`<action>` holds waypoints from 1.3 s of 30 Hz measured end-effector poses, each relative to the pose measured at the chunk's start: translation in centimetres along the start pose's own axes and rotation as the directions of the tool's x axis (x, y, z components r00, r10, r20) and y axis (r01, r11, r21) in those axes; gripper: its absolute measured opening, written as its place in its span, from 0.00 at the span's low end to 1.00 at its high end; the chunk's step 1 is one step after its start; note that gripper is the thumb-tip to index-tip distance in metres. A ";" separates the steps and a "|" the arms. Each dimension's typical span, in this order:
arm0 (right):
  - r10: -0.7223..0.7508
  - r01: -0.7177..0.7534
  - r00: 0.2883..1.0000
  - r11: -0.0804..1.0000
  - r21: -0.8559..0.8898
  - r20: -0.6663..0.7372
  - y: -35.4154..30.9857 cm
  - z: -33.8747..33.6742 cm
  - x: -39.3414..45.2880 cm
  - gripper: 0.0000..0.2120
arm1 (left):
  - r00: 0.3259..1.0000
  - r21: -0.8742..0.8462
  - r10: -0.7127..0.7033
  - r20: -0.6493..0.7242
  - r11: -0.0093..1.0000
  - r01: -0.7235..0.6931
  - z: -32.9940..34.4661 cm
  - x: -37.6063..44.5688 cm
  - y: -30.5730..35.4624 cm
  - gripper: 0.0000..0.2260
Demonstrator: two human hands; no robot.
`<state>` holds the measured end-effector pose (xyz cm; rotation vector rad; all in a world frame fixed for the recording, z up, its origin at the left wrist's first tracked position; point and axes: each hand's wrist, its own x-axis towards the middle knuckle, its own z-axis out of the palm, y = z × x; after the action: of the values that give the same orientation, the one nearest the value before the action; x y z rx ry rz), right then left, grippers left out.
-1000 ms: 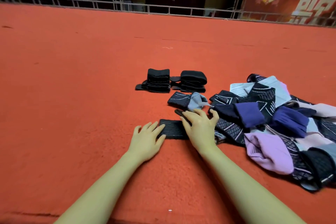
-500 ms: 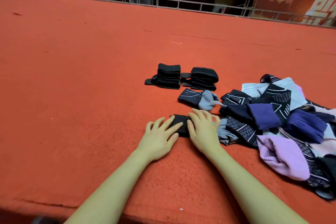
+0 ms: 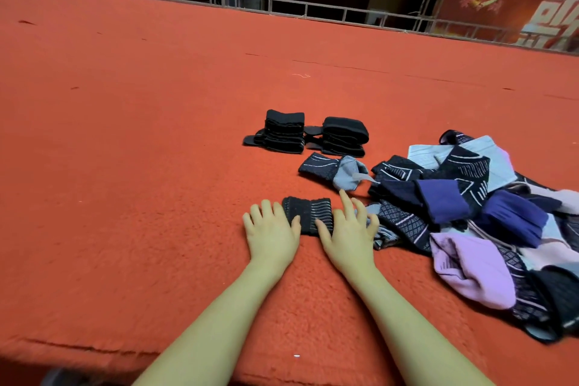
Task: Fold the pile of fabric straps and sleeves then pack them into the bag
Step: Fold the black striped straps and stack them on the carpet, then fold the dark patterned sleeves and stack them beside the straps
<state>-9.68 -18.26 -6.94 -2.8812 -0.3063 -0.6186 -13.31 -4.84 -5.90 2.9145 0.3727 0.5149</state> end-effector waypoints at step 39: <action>-0.045 0.105 0.963 0.971 0.216 -0.265 4.5 -3.5 16.6 0.18 | 0.902 -0.087 0.344 -0.261 0.922 -0.377 -2.7 18.0 6.4 0.15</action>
<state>4.88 -20.66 2.62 -2.5427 -0.4193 -0.8990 3.54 -5.84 3.52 2.7982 -0.1822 0.9141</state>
